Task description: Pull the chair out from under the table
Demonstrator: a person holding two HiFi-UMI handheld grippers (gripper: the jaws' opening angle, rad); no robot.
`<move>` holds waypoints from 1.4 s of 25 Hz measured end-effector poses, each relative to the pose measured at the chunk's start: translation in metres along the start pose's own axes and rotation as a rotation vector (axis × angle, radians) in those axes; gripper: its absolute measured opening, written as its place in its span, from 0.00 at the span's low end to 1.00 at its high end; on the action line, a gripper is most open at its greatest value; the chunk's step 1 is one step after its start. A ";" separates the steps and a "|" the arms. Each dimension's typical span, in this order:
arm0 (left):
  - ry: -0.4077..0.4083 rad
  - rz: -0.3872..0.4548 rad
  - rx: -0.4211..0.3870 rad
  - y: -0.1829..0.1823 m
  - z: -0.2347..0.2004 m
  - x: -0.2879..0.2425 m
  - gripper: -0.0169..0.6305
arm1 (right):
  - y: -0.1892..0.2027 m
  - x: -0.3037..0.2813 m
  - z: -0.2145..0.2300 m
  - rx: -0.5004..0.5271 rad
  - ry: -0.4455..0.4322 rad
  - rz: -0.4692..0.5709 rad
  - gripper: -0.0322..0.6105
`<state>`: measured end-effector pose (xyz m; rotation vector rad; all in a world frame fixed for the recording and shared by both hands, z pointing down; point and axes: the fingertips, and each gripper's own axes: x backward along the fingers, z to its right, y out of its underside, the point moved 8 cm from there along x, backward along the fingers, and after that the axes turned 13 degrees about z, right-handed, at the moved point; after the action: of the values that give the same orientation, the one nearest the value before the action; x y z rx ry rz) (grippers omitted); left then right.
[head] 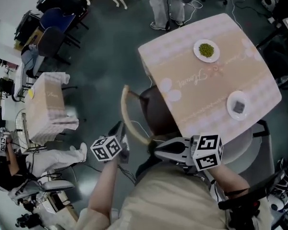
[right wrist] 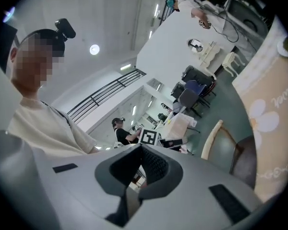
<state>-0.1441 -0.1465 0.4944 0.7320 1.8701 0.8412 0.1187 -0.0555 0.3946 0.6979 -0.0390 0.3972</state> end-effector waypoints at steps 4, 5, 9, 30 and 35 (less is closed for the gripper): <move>-0.016 -0.113 0.019 0.028 -0.030 -0.026 0.03 | -0.001 -0.014 0.000 0.038 0.080 0.011 0.06; -0.022 -0.125 0.037 0.032 -0.036 -0.030 0.03 | -0.001 -0.016 -0.001 0.048 0.095 0.008 0.06; -0.043 -0.176 0.061 0.048 -0.052 -0.045 0.06 | 0.000 -0.022 0.003 0.038 0.151 0.014 0.06; -0.156 -0.470 0.301 0.134 -0.092 -0.099 0.52 | 0.029 -0.017 0.019 0.087 0.300 -0.109 0.06; -0.134 -0.493 0.325 0.138 -0.094 -0.112 0.52 | 0.032 -0.012 0.025 0.074 0.324 -0.096 0.06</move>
<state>-0.1673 -0.1750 0.6921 0.4694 1.9655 0.1743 0.0980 -0.0536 0.4315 0.6982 0.3159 0.4166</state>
